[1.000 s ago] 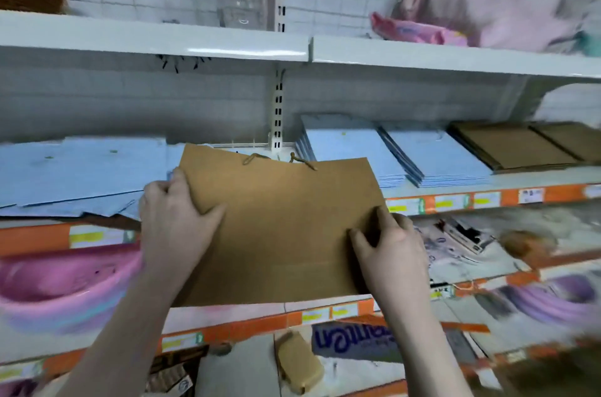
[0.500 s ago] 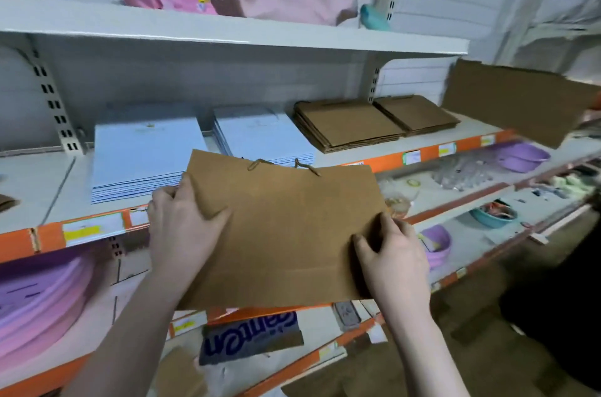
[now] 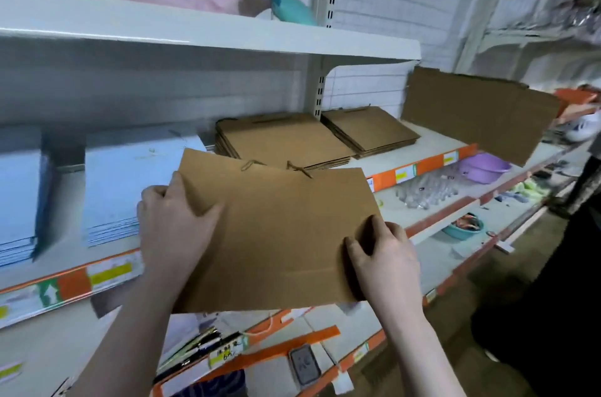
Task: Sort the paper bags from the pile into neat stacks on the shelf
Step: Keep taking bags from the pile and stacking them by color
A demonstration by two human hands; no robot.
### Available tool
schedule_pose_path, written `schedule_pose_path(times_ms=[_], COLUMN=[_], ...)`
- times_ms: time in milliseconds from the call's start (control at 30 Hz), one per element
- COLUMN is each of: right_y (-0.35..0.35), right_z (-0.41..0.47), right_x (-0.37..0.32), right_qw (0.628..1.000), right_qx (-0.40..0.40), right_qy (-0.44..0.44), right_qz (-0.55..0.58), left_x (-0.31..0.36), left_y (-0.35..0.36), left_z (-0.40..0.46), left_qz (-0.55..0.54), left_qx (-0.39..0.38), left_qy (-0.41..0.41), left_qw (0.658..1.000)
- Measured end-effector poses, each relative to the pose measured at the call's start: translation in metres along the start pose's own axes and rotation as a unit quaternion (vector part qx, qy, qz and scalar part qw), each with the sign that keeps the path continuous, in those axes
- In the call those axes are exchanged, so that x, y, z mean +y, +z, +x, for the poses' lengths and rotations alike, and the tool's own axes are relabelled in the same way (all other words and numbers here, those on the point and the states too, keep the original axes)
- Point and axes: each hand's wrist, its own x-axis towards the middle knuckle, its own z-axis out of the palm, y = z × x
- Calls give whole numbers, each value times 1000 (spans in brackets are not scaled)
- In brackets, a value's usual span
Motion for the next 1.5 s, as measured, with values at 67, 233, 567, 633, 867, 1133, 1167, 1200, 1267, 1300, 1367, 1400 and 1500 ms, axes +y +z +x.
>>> schedule_pose_path(times_ms=[67,233,567,633,867,1133,1167,1200,1267,1300,1367,1400,1500], right_y=[3,16,56,57,37,34,36,37,42,44,50,54,66], right_z=[42,131,280,313,434,522,530,539,556,564,579,586,604], right_x=[9,27,84,105,194,238,239,240,240,238,235,233,226], right_qw=[1000,1000,993,989,980,977,977,978,978,977,977,977,976], right_qx=[2,4,-57,-77,-116,-135,-133,-131,-124,-121,-121,-125,-140], right_qy=[-1,-3,-87,-111,-159,-156,-156,-157,-162,-163,-164,-162,-160], right_qz=[1,4,46,57,43,50,51,50,53,56,58,57,54], left_x=[21,65,132,154,256,322,325,329,334,335,338,338,338], left_y=[28,84,177,205,304,366,372,377,386,390,397,400,410], left_z=[23,70,110,112,114,138,142,147,157,161,171,176,191], left_qz=[-6,2,48,54,54,60,63,67,74,74,74,74,78], left_qx=[-4,-1,61,81,99,90,85,82,74,70,64,62,59], left_qy=[3,1,-67,-85,-126,-124,-123,-120,-119,-121,-121,-120,-119], left_qw=[1000,1000,995,992,986,986,987,987,987,987,988,988,988])
